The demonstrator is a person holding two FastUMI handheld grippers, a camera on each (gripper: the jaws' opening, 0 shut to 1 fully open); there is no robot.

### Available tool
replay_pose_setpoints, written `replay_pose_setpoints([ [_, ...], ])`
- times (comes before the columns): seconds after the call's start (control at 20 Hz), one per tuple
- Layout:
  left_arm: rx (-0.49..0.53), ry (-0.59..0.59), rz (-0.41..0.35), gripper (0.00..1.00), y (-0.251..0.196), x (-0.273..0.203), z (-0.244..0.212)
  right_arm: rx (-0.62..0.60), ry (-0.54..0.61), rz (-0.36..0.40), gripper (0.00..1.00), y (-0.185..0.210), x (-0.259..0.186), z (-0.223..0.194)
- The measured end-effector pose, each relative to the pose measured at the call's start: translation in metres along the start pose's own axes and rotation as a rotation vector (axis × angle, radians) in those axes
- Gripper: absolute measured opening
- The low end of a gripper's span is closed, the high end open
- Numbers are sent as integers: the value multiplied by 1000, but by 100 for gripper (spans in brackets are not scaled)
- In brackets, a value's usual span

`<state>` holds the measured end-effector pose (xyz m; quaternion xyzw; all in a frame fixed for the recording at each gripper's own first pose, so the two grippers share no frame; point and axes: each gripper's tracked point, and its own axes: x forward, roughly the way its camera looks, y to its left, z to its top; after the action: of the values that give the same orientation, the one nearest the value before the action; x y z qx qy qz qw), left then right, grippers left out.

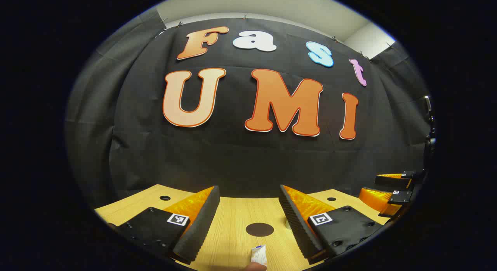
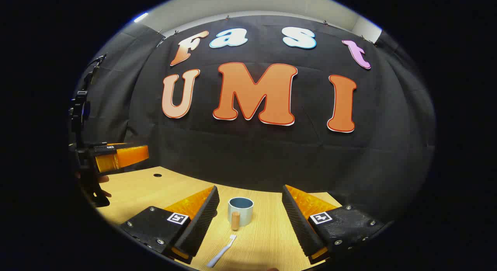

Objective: Put the toothbrush and toothpaste on the desktop into the cup, then pick up the cup and place it on the coaster on the desktop.

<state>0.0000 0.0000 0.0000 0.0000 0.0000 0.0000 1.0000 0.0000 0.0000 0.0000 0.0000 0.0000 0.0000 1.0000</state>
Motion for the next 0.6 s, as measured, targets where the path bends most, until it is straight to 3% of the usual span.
replay_pose_setpoints([
  [0.6, 62, 28, -4, 96, -5, 3, 2, 93, 56, 49, 98, 4, 6, -6],
])
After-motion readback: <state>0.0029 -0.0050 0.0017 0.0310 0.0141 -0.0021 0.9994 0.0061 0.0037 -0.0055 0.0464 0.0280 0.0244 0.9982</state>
